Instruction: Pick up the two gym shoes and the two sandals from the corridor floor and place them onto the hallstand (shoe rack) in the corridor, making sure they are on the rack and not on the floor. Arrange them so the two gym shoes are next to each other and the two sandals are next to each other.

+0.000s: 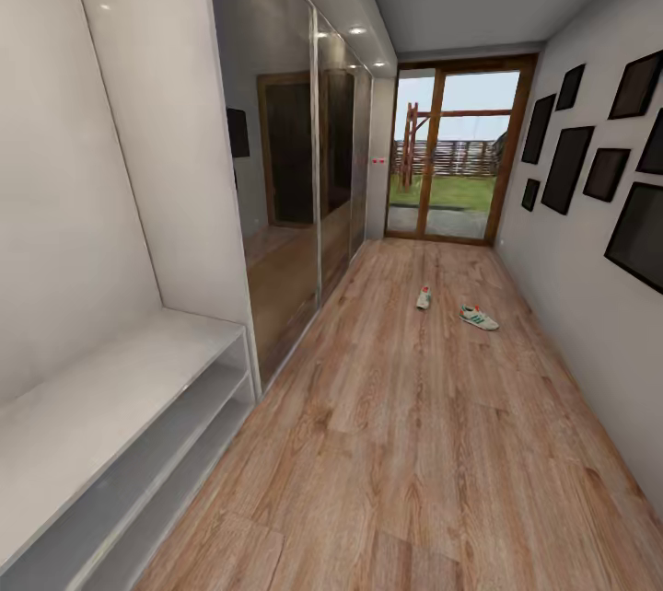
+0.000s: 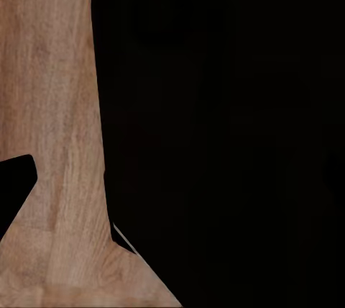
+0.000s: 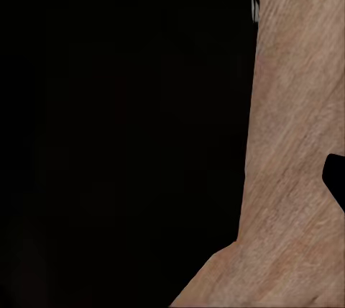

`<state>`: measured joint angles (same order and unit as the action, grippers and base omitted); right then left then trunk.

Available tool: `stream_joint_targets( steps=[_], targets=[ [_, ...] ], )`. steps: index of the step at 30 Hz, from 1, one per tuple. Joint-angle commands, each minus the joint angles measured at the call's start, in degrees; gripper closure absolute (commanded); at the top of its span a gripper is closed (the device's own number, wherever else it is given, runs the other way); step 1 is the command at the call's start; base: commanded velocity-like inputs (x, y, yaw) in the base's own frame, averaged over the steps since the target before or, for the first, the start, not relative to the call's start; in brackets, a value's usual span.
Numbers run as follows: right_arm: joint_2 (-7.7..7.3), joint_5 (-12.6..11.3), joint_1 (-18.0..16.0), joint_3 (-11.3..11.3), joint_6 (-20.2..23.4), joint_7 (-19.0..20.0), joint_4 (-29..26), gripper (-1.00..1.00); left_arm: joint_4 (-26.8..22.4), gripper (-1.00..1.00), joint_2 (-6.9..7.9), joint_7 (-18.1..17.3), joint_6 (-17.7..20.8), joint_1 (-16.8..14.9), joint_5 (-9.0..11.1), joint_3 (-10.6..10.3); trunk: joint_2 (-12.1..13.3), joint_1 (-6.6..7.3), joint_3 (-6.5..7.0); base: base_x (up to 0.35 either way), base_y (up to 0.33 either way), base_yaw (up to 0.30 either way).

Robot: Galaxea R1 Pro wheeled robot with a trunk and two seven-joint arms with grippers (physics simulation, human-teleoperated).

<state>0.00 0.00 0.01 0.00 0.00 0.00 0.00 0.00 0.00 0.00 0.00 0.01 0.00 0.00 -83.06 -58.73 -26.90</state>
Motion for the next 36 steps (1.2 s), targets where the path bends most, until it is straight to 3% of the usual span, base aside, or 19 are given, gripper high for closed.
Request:
stream_joint_targets(
  steps=[1,4,21,32,36],
  targets=[
    [0.33,0.12,-0.09,0.08,-0.17,-0.18,-0.33,-1.0,-0.27,-1.0,-0.09,-0.19,-0.09,-0.01,-0.11,-0.08,-0.02,0.0,-0.03,0.0,0.0,0.0],
    [1.3,0.12,-0.09,0.08,-0.17,-0.18,-1.3,-1.0,-0.27,-1.0,-0.09,-0.18,-0.09,-0.01,-0.12,-0.08,-0.02,0.0,-0.03,0.0,0.0,0.0],
    [1.57,0.09,-0.09,-0.05,-2.18,-0.18,-3.2,-1.0,-0.3,-1.0,-0.09,-0.09,-0.09,-0.01,-0.02,-0.1,-0.02,0.0,-0.03,0.0,0.0,0.0],
    [1.22,0.23,-0.09,0.07,-2.8,-0.24,-3.54,-1.0,-2.05,-1.0,0.28,-0.09,-2.1,-0.19,0.03,-0.23,-0.02,0.0,-0.03,0.0,0.0,0.0],
    [0.41,0.25,-0.09,0.08,-3.95,-0.31,-3.9,-1.0,-3.35,-1.0,0.87,-0.09,-3.38,-0.46,0.21,-0.2,-0.02,0.0,-0.03,0.0,0.0,0.0]
  ],
)
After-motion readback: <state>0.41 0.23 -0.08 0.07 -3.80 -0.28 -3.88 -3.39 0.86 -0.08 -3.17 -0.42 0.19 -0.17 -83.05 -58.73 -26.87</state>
